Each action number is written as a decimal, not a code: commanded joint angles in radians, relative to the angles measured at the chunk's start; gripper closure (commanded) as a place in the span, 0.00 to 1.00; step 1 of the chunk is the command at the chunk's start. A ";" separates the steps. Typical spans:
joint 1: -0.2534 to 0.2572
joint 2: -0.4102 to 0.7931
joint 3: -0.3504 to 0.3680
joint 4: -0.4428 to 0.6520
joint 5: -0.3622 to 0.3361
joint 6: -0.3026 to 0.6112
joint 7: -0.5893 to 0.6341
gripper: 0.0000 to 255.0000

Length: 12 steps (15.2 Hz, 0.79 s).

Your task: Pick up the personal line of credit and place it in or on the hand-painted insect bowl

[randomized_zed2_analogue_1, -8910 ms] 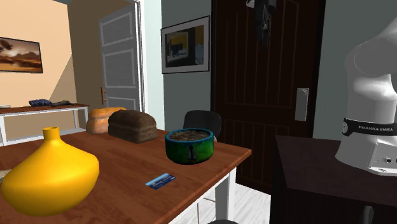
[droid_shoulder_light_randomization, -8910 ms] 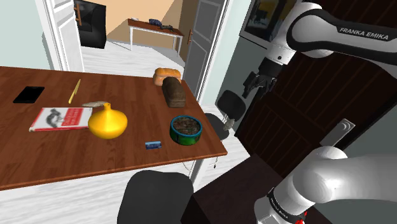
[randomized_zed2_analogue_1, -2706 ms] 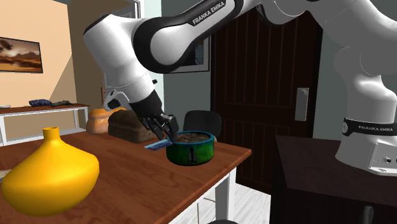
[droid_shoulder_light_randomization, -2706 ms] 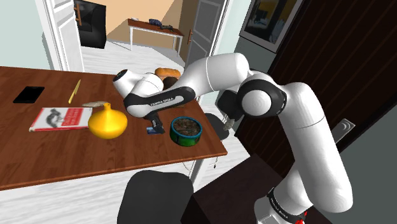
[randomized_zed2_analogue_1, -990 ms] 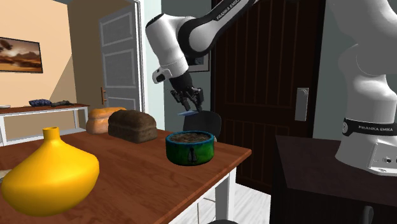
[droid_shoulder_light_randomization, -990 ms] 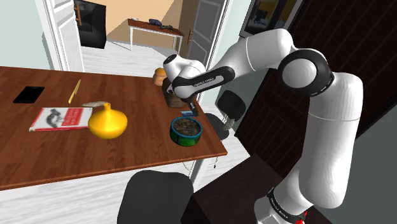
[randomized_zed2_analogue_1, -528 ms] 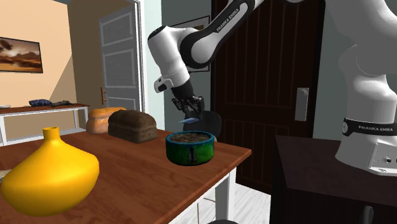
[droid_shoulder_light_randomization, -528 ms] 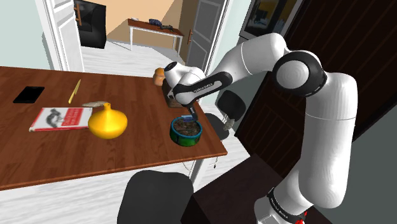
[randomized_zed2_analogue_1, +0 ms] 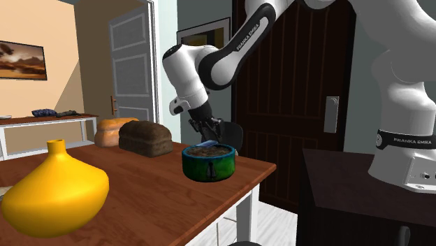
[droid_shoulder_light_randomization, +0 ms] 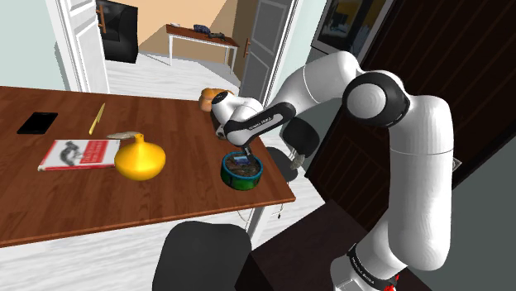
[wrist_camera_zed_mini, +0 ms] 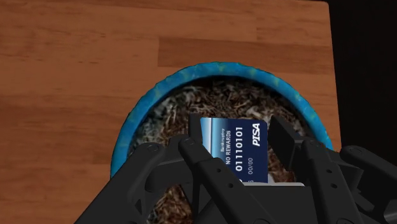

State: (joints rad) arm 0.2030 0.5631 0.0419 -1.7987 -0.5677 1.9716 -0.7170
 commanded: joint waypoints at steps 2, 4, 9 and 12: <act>0.000 0.015 -0.002 -0.003 -0.005 0.017 0.010 1.00; 0.000 0.015 -0.002 -0.003 -0.005 0.017 0.010 1.00; 0.000 0.015 -0.002 -0.003 -0.005 0.017 0.010 1.00; 0.000 0.015 -0.002 -0.003 -0.005 0.017 0.010 0.00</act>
State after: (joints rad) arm 0.2031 0.5784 0.0400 -1.8020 -0.5724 1.9884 -0.7074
